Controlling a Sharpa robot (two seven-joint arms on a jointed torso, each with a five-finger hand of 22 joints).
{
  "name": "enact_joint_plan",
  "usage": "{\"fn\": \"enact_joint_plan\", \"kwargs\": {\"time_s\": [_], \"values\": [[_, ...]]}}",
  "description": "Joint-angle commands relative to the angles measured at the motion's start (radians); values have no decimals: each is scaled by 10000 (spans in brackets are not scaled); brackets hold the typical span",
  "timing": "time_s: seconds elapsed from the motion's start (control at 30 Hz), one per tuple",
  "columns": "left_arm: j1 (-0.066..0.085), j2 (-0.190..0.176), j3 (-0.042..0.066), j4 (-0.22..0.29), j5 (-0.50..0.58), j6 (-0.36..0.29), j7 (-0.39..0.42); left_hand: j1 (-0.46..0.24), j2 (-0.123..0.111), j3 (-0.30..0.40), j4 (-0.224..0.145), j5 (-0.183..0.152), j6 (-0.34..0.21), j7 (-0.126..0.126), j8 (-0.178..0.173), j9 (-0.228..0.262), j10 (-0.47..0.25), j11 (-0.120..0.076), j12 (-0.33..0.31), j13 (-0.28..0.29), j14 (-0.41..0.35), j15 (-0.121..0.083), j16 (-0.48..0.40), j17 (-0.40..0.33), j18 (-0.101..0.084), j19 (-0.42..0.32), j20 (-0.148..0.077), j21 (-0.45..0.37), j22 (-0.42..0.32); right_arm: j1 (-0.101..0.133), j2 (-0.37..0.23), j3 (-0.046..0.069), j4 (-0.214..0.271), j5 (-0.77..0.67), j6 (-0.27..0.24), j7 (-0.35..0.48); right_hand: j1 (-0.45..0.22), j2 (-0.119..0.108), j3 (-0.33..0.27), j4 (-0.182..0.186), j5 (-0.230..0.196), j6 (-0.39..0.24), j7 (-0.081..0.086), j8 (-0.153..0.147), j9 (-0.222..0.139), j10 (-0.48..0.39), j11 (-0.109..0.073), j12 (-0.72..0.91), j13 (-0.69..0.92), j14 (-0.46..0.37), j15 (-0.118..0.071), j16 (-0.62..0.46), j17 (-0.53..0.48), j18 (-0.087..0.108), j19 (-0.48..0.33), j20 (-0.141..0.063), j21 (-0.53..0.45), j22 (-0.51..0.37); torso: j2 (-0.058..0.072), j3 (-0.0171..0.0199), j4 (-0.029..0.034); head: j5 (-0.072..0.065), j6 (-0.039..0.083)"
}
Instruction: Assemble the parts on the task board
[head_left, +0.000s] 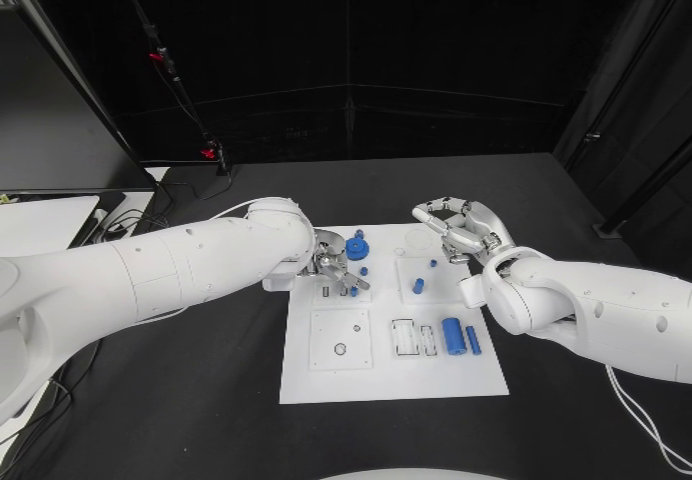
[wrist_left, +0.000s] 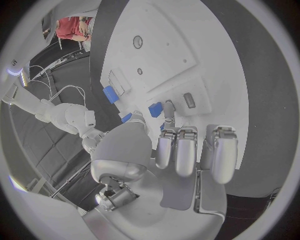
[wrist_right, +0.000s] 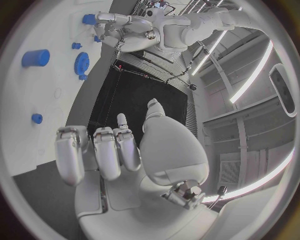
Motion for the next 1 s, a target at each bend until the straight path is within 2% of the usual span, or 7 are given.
{"fn": "enact_joint_plan", "kwargs": {"time_s": [0.03, 0.07, 0.17, 0.43, 0.67, 1.0], "values": [[3, 56, 8, -38, 66, 307, -148, 121, 75, 86, -14, 69, -78, -15, -78, 43, 1008, -34, 14, 2631, 1047, -46, 8, 2635, -66, 1043, -41, 31, 2627, 17, 13, 5, 23, 14, -41, 33, 35, 28, 17, 64, 13, 69, 503, 69, -12, 1059, 80, 33, 2633, 1022, 73, 25, 2635, 39, 718, 93, 7, 2477, 2, -2, -2, -1, -2], [-3, 79, 8, -55, 68, 332, -156, 200, 131, 112, -18, 112, -82, -20, -92, 69, 1008, -37, 14, 2631, 1047, -49, 8, 2635, -66, 1043, -43, 31, 2627, 17, 14, 5, 27, 14, -41, 33, 35, 28, 17, 64, 13, 69, 503, 69, -12, 1059, 80, 33, 2633, 1022, 73, 25, 2635, 39, 718, 93, 7, 2477, 3, -2, 0, 3, -10], [-21, 118, 8, -90, 71, 400, -176, 480, 261, 176, -10, 538, -89, -40, -151, 159, 1008, -56, 14, 2631, 1047, -61, 8, 2635, -66, 1043, -51, 31, 2627, 17, 15, 5, 35, 14, -41, 34, 35, 28, 17, 64, 13, 69, 503, 69, -12, 1059, 80, 33, 2633, 1022, 73, 25, 2635, 39, 718, 93, 7, 2477, 3, -2, 0, -5, 3], [-65, 224, 8, -184, 75, 481, -292, 646, 376, 204, -11, 730, -103, -49, -219, 227, 1008, -64, 14, 2631, 1047, -67, 8, 2635, -66, 1043, -58, 31, 2627, 17, 28, 5, 42, 14, -35, 28, 35, 28, 17, 64, 13, 69, 503, 69, -12, 1059, 80, 33, 2633, 1022, 73, 25, 2635, 39, 718, 93, 7, 2477, 1, -5, -3, -31, -6], [-79, 300, 8, -257, 82, 439, -251, 764, 420, 224, -15, 821, -102, -54, -226, 282, 1008, -66, 14, 2631, 1047, -75, 8, 2635, -66, 1043, -61, 31, 2627, 17, 37, 5, 34, 14, -32, 17, 35, 28, 17, 64, 13, 69, 503, 69, -12, 1059, 80, 33, 2633, 1022, 73, 25, 2635, 39, 718, 93, 7, 2477, 3, -2, 8, -48, -14], [-86, 357, 8, -357, 94, 435, -242, 716, 394, 145, 9, 752, -112, -39, -204, 359, 1008, -55, 14, 2631, 1047, -81, 8, 2635, -66, 1043, -67, 31, 2627, 17, 46, 5, 27, 14, -19, -18, 29, 31, 13, 84, 26, 95, 509, 77, -29, 1059, 86, 33, 2633, 1022, 80, 25, 2635, 45, 701, 99, -8, 2469, -3, 2, 2, -46, -18]]}}
